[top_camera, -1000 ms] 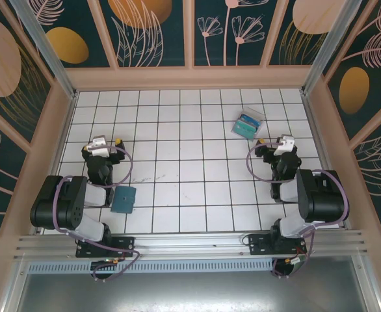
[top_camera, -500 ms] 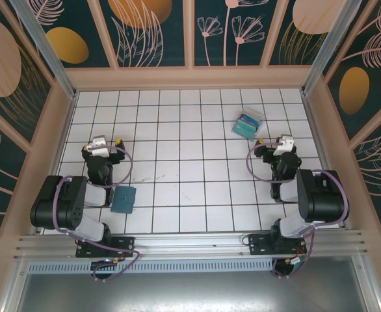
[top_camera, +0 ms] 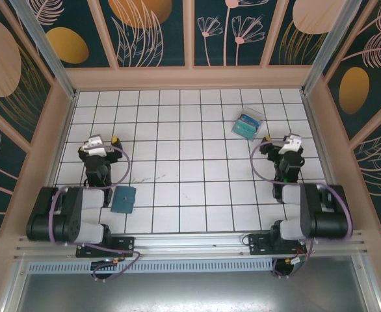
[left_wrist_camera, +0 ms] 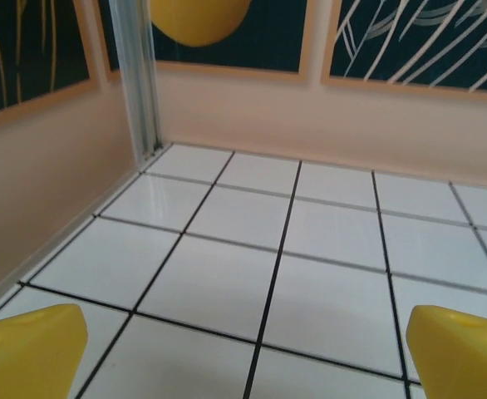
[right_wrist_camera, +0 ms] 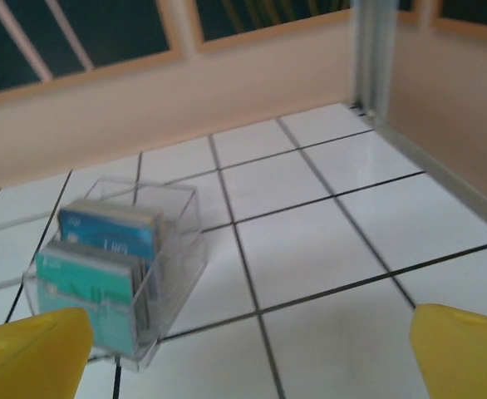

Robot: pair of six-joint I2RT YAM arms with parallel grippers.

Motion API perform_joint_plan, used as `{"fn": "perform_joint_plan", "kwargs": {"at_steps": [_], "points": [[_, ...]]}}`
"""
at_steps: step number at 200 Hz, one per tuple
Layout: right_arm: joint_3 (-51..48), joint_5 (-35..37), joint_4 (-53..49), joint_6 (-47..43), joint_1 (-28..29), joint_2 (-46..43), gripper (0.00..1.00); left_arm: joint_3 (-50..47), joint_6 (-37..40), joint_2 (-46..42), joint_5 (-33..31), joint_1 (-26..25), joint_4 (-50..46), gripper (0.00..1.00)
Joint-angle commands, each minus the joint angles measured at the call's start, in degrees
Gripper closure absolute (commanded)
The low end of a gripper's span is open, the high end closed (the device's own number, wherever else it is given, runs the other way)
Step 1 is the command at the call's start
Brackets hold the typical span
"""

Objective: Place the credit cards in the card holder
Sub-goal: Move the card holder to the bottom-center of the table.

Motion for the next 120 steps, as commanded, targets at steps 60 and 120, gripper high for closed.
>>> {"fn": "perform_joint_plan", "kwargs": {"at_steps": [60,120], "points": [[18.5,-4.0,-35.1,24.4,5.0,-10.3,0.09,19.5,-35.8,-20.3,3.4,0.5,-56.2,0.01],[29.7,-13.1,-34.1,8.4,44.5,12.0,0.22,20.6,-36.3,-22.4,9.4,0.5,-85.6,0.01]]}}
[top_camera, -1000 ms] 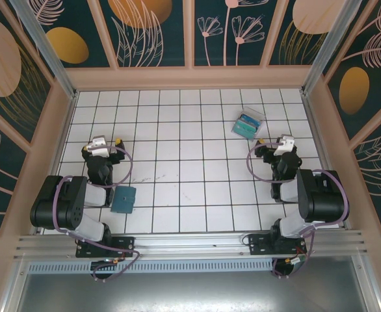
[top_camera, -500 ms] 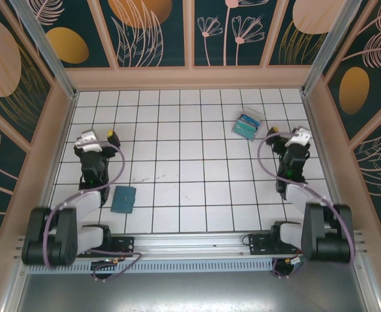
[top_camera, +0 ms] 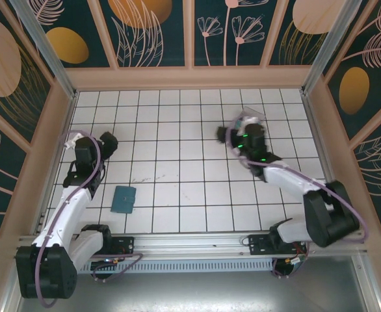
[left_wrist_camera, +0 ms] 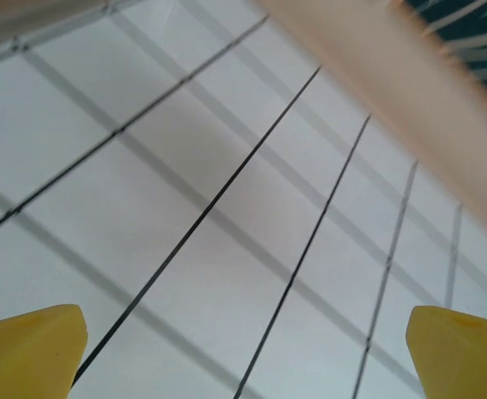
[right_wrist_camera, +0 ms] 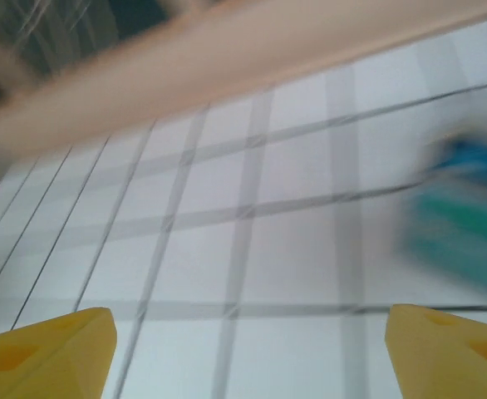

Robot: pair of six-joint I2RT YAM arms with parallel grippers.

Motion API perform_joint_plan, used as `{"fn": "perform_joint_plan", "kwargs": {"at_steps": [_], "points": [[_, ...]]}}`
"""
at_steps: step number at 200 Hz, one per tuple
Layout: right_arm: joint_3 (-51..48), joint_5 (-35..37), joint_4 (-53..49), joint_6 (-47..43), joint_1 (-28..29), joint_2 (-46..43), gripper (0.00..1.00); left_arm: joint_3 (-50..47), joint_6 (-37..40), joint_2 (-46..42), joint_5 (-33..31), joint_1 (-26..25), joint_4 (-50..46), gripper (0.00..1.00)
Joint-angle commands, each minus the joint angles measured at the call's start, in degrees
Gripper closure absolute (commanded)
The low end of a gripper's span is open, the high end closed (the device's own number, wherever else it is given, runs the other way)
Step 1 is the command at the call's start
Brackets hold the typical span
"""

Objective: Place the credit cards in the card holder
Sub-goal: Move the card holder to the bottom-center of the table, then pick up the card holder from the bottom-center of the table.

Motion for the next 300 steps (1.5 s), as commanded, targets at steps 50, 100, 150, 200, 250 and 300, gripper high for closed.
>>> {"fn": "perform_joint_plan", "kwargs": {"at_steps": [50,100,150,200,250,300], "points": [[9.5,-8.0,-0.8,-9.3,21.8,14.7,0.24,-7.7,-6.0,4.8,11.2,0.2,-17.9,0.05],[10.6,-7.4,-4.7,-10.3,21.6,13.8,0.24,-9.9,-11.6,7.1,17.3,0.1,-19.9,0.16],[10.9,-7.9,-3.2,-7.5,21.5,14.5,0.24,-10.4,-22.2,9.9,36.9,-7.3,-2.3,0.28],[11.4,-8.6,-10.2,2.8,18.7,15.8,0.26,-0.7,-31.1,17.8,38.3,-18.9,7.5,0.25],[14.2,-23.6,-17.7,5.1,20.7,20.5,0.46,1.6,-18.1,17.2,29.9,-18.8,-8.8,0.31],[20.2,-24.9,-25.8,-7.4,28.6,27.0,0.49,0.0,-13.6,6.7,18.5,-13.4,-22.0,0.28]]}}
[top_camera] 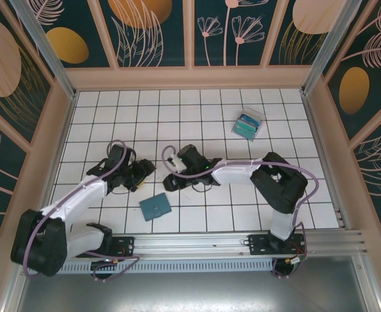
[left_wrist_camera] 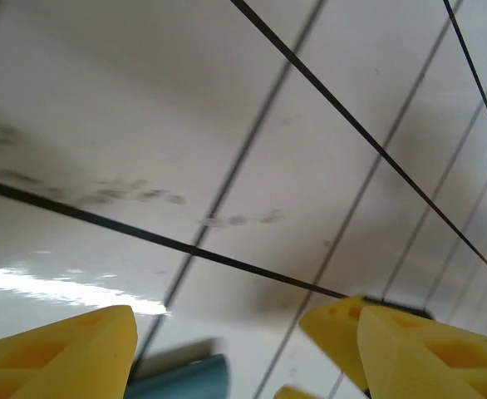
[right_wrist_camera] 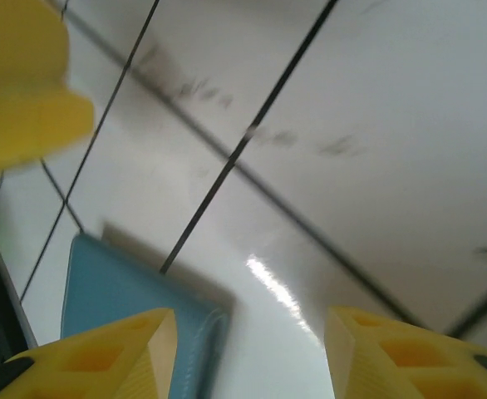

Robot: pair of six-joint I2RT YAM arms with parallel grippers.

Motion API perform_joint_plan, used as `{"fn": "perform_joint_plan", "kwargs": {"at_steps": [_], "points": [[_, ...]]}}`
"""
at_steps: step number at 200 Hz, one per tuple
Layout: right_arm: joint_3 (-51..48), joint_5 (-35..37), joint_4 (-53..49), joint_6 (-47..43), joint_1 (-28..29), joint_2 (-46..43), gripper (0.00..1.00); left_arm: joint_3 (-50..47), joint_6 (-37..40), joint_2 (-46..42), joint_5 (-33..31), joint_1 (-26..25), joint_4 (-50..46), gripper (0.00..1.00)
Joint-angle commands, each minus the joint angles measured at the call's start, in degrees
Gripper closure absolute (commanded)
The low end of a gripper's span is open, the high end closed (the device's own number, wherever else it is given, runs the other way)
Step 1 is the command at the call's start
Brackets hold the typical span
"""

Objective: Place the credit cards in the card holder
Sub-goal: Pick up the card holder from the bottom-center of the table.

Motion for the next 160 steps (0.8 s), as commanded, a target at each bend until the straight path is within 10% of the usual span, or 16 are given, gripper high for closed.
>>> {"fn": "perform_joint_plan", "kwargs": {"at_steps": [1,47,100,160], "points": [[3.1,-1.7,-6.6,-7.2,3.6,2.1,0.50,-0.5,3.7,-4.1,-7.0,3.9,-9.2,0.28],[7.6,2.8,-13.2,-11.1,7.4,5.5,0.54,1.0,5.7,-5.8,-10.4,9.7,-11.2,0.28],[8.2,1.1,-14.1,-10.9,7.6,7.6,0.91,3.0,7.6,-5.5,-12.1,10.6,-12.0,0.28],[7.1,-0.9,-14.6,-11.9,1.9,1.3,1.00,-1.5,10.4,-5.4,3.3,10.7,0.7,0.25]]}}
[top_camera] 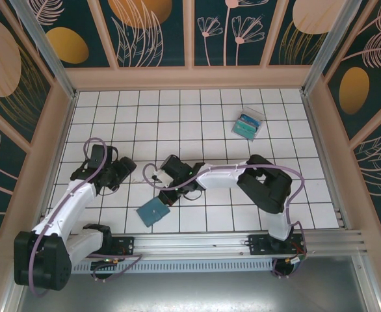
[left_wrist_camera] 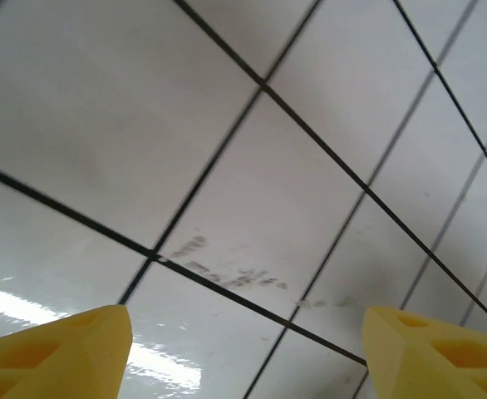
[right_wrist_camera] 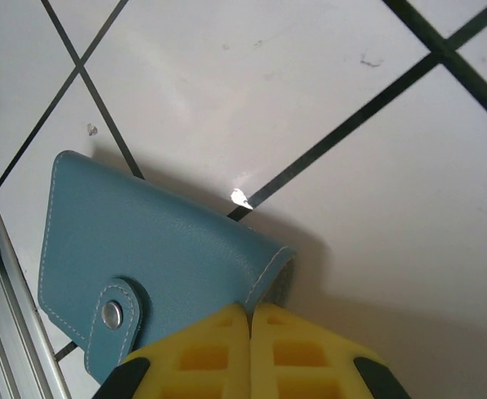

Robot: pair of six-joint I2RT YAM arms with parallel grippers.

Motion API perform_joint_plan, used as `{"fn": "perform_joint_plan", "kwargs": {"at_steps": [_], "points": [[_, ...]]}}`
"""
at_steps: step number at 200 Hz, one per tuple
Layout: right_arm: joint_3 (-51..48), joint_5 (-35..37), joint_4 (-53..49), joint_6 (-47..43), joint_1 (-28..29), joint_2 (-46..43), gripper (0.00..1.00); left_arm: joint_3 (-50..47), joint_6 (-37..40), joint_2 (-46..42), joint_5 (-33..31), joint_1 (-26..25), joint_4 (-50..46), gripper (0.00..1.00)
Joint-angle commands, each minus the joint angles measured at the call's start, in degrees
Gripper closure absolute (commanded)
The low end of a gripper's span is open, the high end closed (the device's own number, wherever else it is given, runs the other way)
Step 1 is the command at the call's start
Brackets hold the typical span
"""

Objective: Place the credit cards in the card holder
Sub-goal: Pick up the card holder from the bottom-center of the table.

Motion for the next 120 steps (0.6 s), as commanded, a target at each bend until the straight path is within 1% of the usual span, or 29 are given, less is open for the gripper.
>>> {"fn": "perform_joint_plan", "kwargs": {"at_steps": [1,15,31,41,52,59,64,71,81,91,103,109,113,120], "points": [[-0.8,-0.1,-3.5,-2.3,-3.9,-4.3,1.00,-2.2,2.8,0.1,8.8,0.3,7.3,0.25],[-1.7,1.2,-3.5,-3.3,-6.6,-6.9,1.00,-3.0,3.5,0.1,14.4,0.3,11.5,0.24],[-4.2,0.5,-1.7,-5.7,-9.9,-10.0,1.00,-2.8,4.9,-0.8,17.9,0.2,15.4,0.24],[-5.9,1.5,-0.2,-7.3,-11.5,-12.1,1.00,-1.8,6.1,-1.0,19.5,0.0,16.8,0.24],[-7.7,4.2,2.0,-9.3,-12.8,-14.8,1.00,0.2,8.3,-0.4,21.5,-0.7,17.4,0.21],[-9.0,6.0,3.9,-10.3,-13.3,-16.5,1.00,1.6,10.1,0.3,22.4,-1.5,17.4,0.17],[-9.8,7.1,5.3,-10.8,-13.7,-17.6,1.00,2.5,11.4,0.7,22.7,-2.2,17.6,0.15],[-11.0,7.7,7.3,-11.6,-14.2,-18.8,1.00,3.7,12.7,0.6,22.2,-4.0,18.6,0.16],[-13.3,6.2,10.6,-13.7,-14.2,-20.5,1.00,4.7,14.4,-0.7,20.1,-7.8,20.8,0.15],[-15.0,5.7,13.4,-15.6,-13.5,-22.0,1.00,6.4,17.3,-0.9,19.0,-10.4,22.0,0.13],[-17.0,5.6,15.2,-18.0,-12.7,-23.7,1.00,8.4,21.6,-0.2,18.1,-11.3,21.4,0.10],[-18.0,6.2,15.9,-19.5,-12.3,-24.7,1.00,9.2,24.1,0.2,18.1,-11.3,21.4,0.05],[-18.8,6.6,16.2,-20.4,-12.2,-25.4,1.00,9.7,25.8,0.5,18.5,-11.3,21.6,0.02],[-20.2,7.2,17.0,-22.5,-12.1,-26.9,1.00,10.0,29.9,1.1,20.3,-11.4,22.5,0.01]]}}
